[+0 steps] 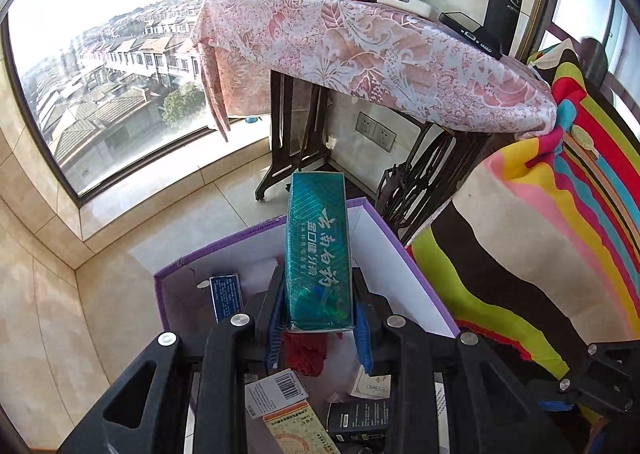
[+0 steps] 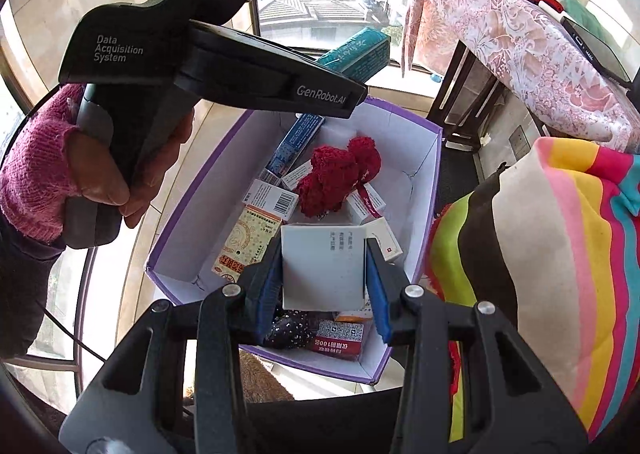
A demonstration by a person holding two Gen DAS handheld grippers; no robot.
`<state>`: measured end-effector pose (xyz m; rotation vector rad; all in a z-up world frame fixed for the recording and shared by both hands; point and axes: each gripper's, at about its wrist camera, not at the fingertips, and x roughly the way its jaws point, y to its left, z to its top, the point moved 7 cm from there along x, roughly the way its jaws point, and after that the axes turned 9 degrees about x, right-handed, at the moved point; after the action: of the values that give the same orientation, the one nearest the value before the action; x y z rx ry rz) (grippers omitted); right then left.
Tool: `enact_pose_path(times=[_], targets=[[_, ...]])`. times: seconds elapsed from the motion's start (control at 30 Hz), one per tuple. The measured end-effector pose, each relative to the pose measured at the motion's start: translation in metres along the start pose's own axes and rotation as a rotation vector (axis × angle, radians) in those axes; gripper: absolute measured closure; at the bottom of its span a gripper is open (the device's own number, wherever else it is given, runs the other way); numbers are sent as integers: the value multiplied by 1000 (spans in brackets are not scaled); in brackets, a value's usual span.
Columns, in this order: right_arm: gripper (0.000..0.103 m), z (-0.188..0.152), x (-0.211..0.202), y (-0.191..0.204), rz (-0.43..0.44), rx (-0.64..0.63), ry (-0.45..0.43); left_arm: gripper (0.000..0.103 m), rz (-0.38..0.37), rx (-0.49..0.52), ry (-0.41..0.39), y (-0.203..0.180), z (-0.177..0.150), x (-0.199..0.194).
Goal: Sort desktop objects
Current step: 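Open both tools to drop the teal and white boxes into the bin, then move both open tools back to the green sponge and small QR box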
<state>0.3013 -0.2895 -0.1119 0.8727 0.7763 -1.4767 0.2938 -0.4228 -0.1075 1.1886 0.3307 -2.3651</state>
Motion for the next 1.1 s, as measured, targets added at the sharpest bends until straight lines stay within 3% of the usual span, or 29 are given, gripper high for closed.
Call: enact_pose_path(times=[0.17,0.23,0.3,0.4,0.53,0.67,0.9,1.1], targets=[[59,17,10,2,26,8,-24,71,6,-17,24,16,-9,-6],[44,21,8,1,53,31,-36,53,15,-43,28,22,-10,-10],[32,21,0,-4,62,56,-60,22,38,-68,15,26,-7,-15],[32,18,-16,-23,42,100,-90,20,55,-69,-9,23,1,-21],[32,6,-48,-73,-8,209,-134,20,4,-51,-27,-6,19,-24],[26,-20,-98,-144,-129,302,-197,20,-155,61,-43,-78,45,-31],[21,-87,-160,-294,-366,463,-215,19,-453,358,-98,-261,99,-36],[21,-135,-183,-427,-493,583,-209,19,-472,492,-78,-401,172,27]])
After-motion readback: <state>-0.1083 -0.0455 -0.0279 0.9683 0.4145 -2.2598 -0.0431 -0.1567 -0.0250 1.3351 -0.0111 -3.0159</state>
